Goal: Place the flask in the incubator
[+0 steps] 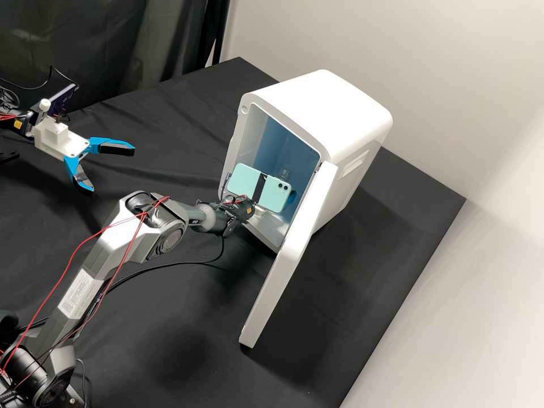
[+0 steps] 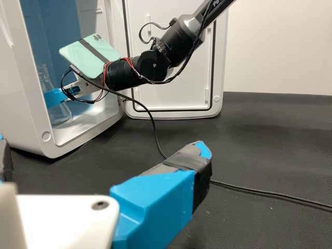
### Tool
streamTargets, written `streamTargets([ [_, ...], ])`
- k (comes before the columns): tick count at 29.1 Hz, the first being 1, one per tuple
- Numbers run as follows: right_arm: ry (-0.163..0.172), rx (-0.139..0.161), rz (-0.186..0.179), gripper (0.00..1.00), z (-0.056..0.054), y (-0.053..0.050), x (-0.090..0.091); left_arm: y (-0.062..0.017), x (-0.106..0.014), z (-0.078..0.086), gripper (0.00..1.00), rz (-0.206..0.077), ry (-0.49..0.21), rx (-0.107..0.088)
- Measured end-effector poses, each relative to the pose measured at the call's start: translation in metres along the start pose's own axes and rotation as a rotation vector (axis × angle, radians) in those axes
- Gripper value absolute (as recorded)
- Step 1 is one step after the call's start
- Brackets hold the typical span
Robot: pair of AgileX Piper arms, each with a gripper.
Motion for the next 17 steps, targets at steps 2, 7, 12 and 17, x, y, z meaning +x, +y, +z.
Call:
streamTargets([
  [2, 0.0, 0.0, 0.0, 0.0, 0.0, 0.0, 0.0, 0.0, 0.0, 0.0, 1.0, 0.0, 0.0, 0.0],
  [7, -0.002, 0.005, 0.002, 0.0, 0.0002, 0.0002, 0.0, 0.0, 0.0, 0.0, 1.0, 0.0, 0.0, 0.0],
  [12, -0.003, 0.004, 0.003, 0.0, 0.0003, 0.0003, 0.0, 0.0, 0.0, 0.0, 1.0, 0.0, 0.0, 0.0],
  [17, -0.008, 0.001, 0.011, 0.0, 0.0015, 0.0002, 0.0004, 0.0001, -0.0001, -0.0003, 1.0, 0.0, 0.002, 0.0],
])
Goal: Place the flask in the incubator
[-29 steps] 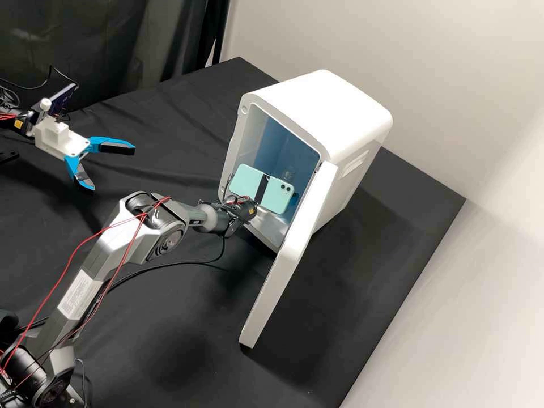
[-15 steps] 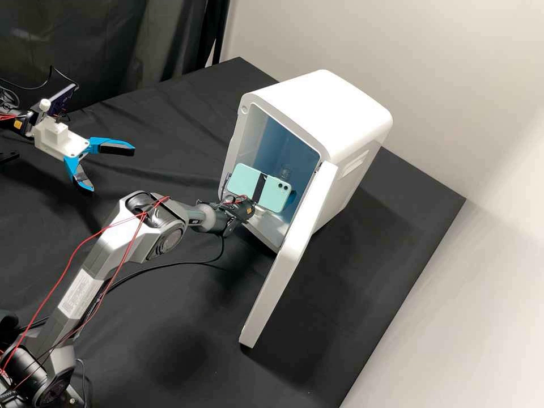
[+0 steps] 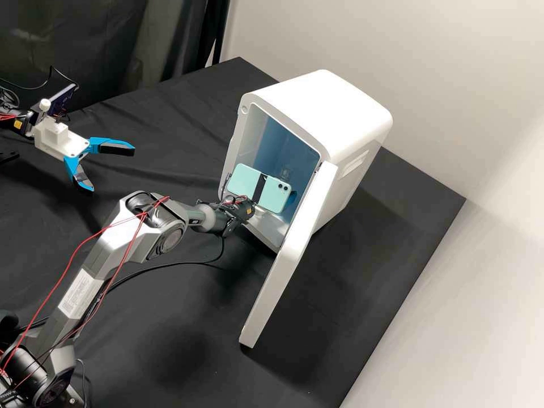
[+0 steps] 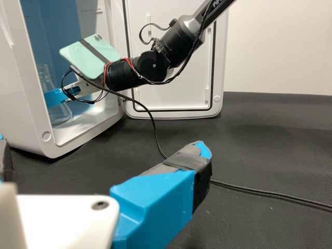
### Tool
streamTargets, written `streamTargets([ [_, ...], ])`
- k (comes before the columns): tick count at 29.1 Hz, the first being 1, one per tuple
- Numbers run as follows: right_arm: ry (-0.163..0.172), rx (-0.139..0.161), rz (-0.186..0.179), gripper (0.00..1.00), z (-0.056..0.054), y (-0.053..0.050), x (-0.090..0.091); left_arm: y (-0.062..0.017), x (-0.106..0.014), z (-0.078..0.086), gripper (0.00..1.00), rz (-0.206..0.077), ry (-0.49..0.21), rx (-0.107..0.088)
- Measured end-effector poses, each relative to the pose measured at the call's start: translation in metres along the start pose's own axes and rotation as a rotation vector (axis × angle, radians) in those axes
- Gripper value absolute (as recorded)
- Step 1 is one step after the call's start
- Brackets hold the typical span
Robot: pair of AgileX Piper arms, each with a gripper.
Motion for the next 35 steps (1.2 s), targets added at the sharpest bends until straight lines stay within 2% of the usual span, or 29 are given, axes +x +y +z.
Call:
streamTargets([
  [5, -0.001, -0.013, 0.003, 0.0, 0.0001, 0.0003, 0.0, 0.0001, -0.0002, -0.0007, 1.0, 0.001, 0.004, 0.0],
  [8, -0.006, -0.003, 0.007, 0.0, 0.0005, 0.0006, 0.0, 0.0001, -0.0002, -0.0007, 1.0, 0.001, 0.004, 0.0],
  [18, -0.015, -0.001, 0.012, 0.0, 0.0053, 0.0035, 0.0003, 0.0001, -0.0002, -0.0007, 1.0, 0.001, 0.004, 0.0],
  [35, -0.015, -0.001, 0.012, 0.0, 0.0062, 0.0026, 0.001, 0.0001, -0.0002, -0.0007, 1.0, 0.001, 0.004, 0.0],
])
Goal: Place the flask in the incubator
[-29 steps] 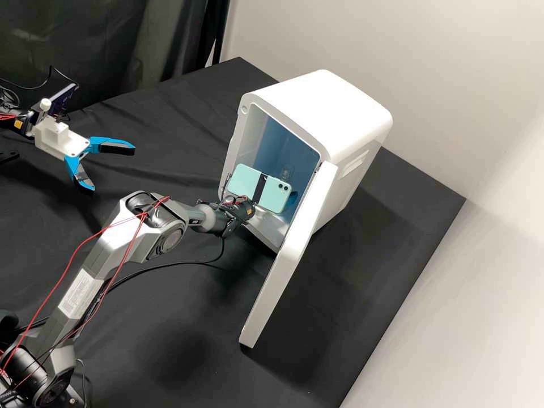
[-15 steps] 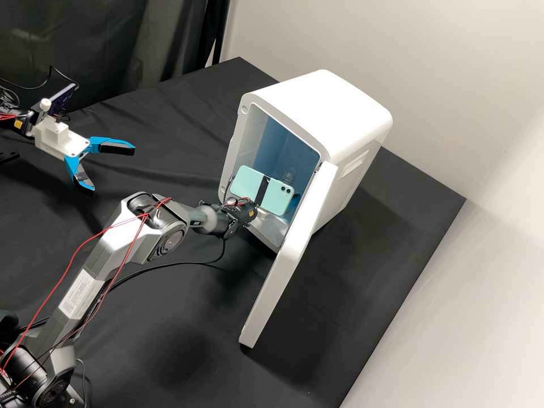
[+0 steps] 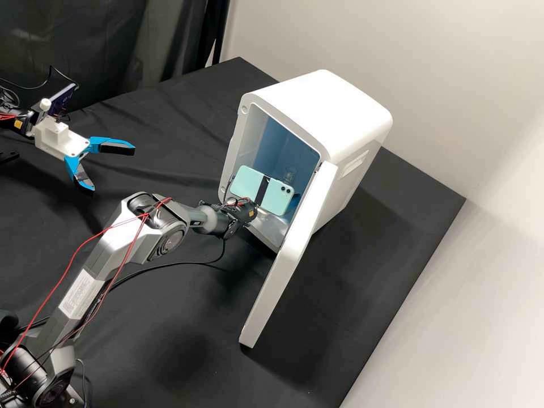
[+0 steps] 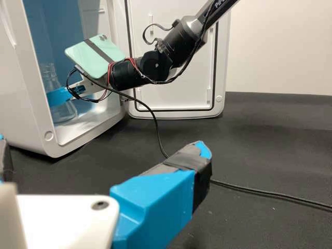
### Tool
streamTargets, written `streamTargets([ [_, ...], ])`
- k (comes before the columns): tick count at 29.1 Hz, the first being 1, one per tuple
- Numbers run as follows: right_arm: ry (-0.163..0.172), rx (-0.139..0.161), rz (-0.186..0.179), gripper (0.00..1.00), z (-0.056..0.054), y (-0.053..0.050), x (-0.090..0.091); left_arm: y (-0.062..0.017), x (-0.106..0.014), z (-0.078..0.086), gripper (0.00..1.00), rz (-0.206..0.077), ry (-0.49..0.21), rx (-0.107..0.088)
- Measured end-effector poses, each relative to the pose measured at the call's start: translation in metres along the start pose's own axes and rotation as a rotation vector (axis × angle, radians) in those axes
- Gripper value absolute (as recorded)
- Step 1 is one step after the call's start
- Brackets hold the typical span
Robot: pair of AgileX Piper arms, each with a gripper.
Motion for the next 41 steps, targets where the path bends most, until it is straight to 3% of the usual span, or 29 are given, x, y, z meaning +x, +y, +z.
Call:
streamTargets([
  [41, 0.006, 0.0, 0.007, 0.0, -0.0002, 0.0002, 0.0019, 0.0, 0.0, 0.0, 1.0, 0.0, 0.0, 0.0],
])
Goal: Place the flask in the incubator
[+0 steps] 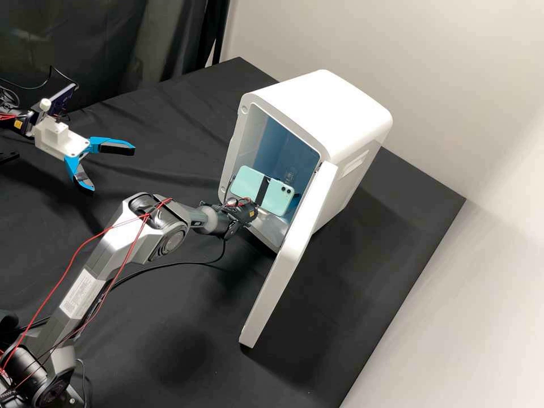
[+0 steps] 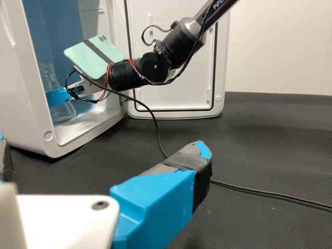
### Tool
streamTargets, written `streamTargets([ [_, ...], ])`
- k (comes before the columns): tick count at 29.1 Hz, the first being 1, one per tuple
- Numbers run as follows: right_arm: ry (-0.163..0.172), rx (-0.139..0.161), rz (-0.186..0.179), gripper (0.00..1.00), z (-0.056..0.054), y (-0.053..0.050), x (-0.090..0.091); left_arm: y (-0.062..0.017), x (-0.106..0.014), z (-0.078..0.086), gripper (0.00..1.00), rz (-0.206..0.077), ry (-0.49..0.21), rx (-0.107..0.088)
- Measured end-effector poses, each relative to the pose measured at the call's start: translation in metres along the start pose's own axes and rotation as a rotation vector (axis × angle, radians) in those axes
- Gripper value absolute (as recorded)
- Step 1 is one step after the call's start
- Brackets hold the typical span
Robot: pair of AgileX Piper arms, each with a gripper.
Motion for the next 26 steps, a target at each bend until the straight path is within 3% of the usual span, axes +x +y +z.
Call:
streamTargets([
  [10, 0.0, 0.0, 0.0, 0.0, 0.0, 0.0, 0.0, 0.0, 0.0, 0.0, 1.0, 0.0, 0.0, 0.0],
  [11, 0.0, 0.0, 0.0, 1.0, 0.0, 0.0, 0.0, 0.0, 0.0, 0.0, 1.0, 0.0, 0.0, 0.0],
  [20, -0.003, 0.0, -0.003, 1.0, 0.0002, -0.0003, 0.0, 0.0, 0.0, 0.0, 1.0, 0.0, 0.0, 0.0],
  [26, -0.021, 0.0, -0.025, 1.0, 0.0019, -0.0023, -0.0001, 0.0002, -0.0003, -0.0009, 1.0, 0.001, 0.004, -0.001],
])
